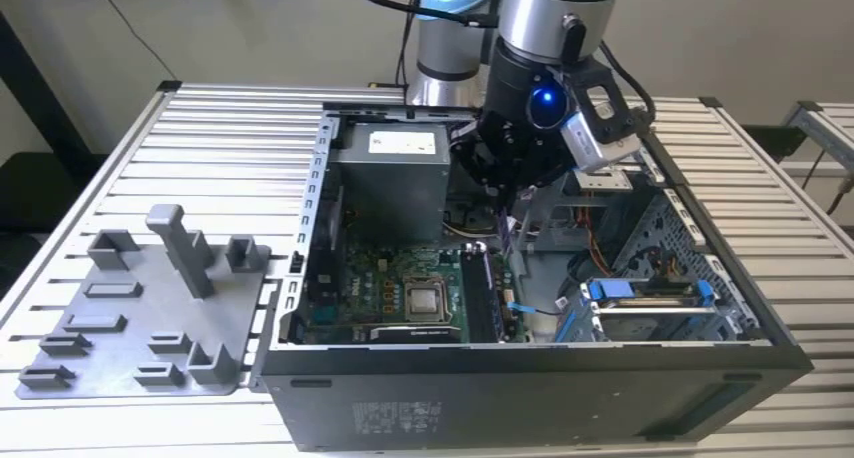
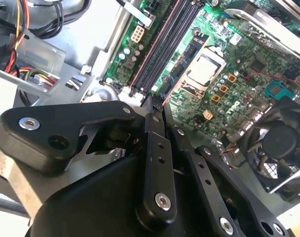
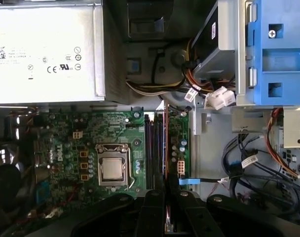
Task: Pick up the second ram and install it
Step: 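Insert the second ram into the second slot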
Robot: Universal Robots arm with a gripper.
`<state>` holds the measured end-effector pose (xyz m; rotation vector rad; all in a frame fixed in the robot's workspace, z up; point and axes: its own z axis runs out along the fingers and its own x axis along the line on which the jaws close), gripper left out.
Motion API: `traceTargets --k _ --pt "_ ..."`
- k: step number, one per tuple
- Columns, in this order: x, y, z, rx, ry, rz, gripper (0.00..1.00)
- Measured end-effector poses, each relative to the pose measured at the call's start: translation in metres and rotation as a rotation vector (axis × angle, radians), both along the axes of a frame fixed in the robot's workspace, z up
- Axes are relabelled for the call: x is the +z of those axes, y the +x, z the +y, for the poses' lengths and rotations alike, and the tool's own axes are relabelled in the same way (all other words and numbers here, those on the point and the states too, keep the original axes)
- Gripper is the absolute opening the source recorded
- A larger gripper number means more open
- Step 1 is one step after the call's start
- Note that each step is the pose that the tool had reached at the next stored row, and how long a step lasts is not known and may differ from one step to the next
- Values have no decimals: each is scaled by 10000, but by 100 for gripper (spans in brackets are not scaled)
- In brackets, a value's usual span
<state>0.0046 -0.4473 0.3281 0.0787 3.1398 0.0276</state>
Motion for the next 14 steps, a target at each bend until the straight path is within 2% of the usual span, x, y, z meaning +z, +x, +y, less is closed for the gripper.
traceTargets --k 14 --pt "-102 0 0 0 0 0 14"
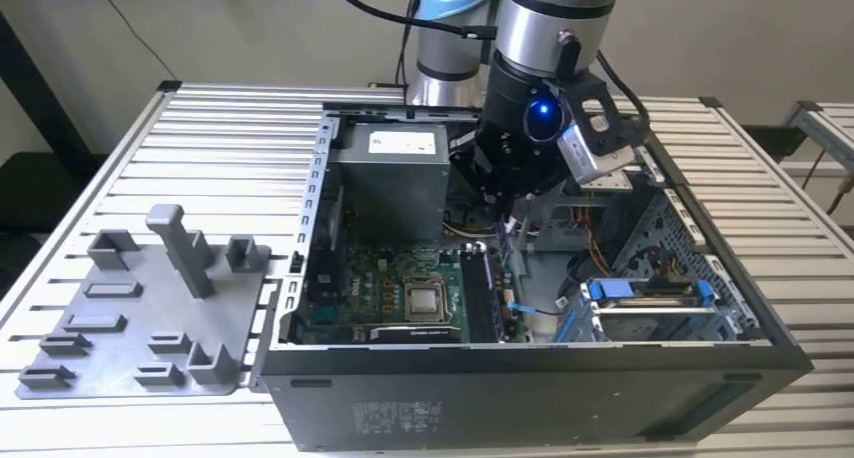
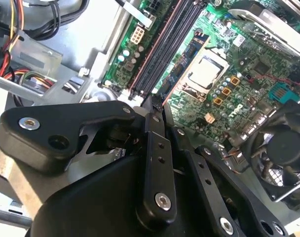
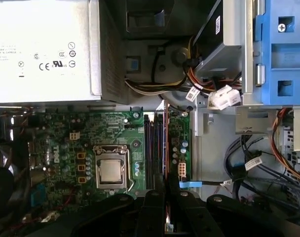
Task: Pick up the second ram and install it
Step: 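Insert the second ram into the second slot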
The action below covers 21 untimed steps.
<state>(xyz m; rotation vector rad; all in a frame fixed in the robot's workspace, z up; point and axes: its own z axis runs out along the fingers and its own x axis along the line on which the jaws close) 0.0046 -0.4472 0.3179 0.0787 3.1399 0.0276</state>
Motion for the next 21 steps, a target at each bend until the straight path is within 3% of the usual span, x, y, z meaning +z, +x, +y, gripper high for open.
traceTargets --k 7,21 --pt "-51 0 0 0 -1 0 14" --pt "-72 -4 3 2 -16 -1 14"
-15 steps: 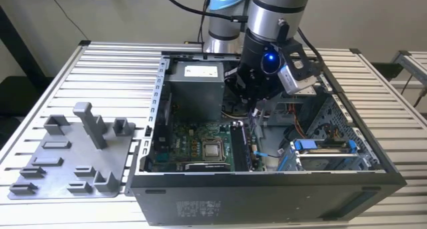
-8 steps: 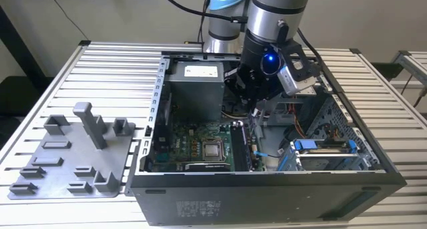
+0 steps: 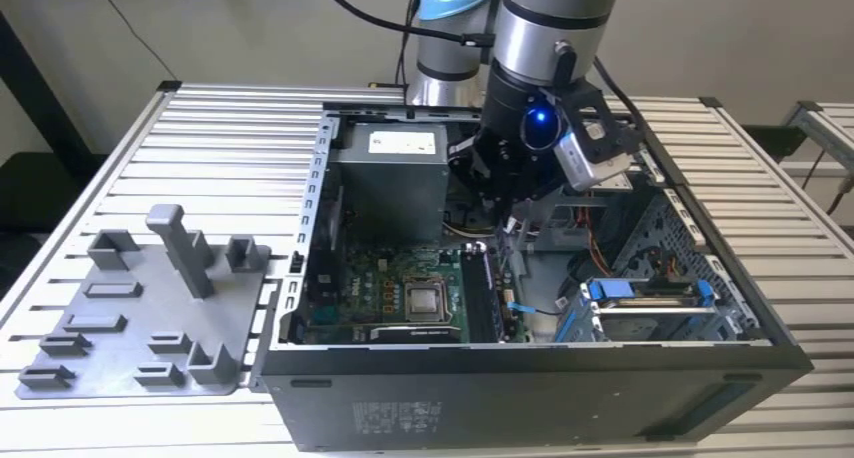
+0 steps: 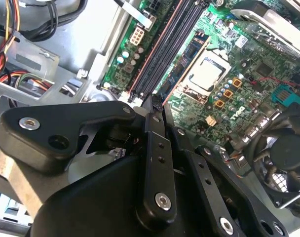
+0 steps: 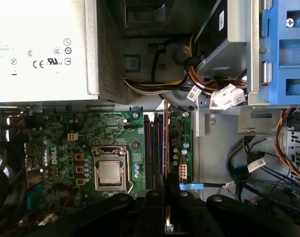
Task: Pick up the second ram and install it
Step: 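Insert the second ram into the second slot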
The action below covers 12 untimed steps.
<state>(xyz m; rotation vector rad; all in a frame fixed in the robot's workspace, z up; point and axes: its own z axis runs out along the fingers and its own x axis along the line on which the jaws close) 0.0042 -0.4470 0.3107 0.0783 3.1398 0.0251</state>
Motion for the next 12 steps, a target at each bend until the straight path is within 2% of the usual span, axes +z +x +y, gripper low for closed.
traceTargets --k 9,12 --pt "-125 -11 0 120 -25 0 14" --pt "-161 -12 0 183 -71 2 14"
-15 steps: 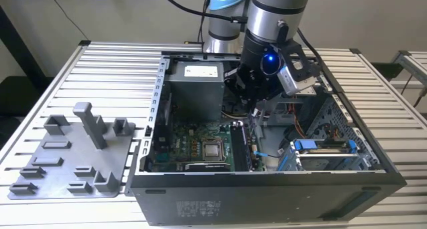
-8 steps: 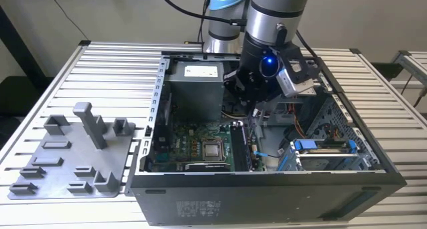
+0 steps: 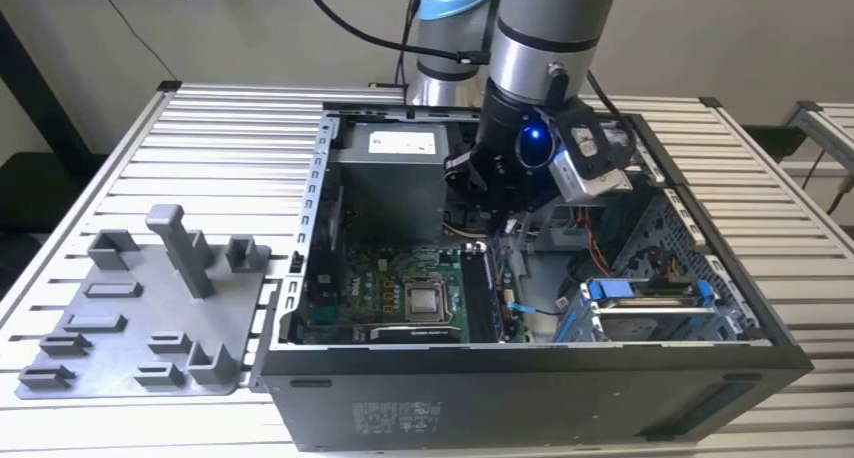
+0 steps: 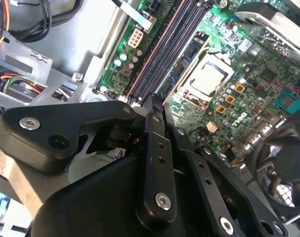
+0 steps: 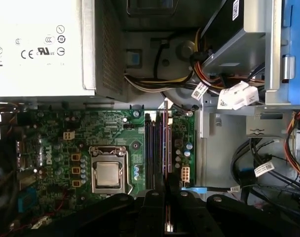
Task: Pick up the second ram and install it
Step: 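Insert the second ram into the second slot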
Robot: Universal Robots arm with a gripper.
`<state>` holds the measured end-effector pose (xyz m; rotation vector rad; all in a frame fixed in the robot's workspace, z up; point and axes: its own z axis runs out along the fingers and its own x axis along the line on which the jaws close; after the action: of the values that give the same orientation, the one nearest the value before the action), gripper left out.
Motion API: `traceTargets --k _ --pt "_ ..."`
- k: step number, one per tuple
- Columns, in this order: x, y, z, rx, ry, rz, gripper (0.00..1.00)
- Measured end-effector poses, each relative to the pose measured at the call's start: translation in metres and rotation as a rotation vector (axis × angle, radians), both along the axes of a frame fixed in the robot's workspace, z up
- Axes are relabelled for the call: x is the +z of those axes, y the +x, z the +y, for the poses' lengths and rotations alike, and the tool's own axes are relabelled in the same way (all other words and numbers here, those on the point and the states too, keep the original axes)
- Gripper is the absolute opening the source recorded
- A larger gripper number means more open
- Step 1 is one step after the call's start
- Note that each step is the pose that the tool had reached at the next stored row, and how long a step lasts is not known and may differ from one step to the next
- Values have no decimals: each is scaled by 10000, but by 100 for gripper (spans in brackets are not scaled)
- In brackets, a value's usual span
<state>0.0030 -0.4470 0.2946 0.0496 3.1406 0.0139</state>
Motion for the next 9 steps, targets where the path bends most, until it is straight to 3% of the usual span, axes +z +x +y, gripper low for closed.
traceTargets --k 4,9 --pt "-30 -5 -1 34 -31 -3 14" --pt "-116 -27 -14 95 -35 -4 14"
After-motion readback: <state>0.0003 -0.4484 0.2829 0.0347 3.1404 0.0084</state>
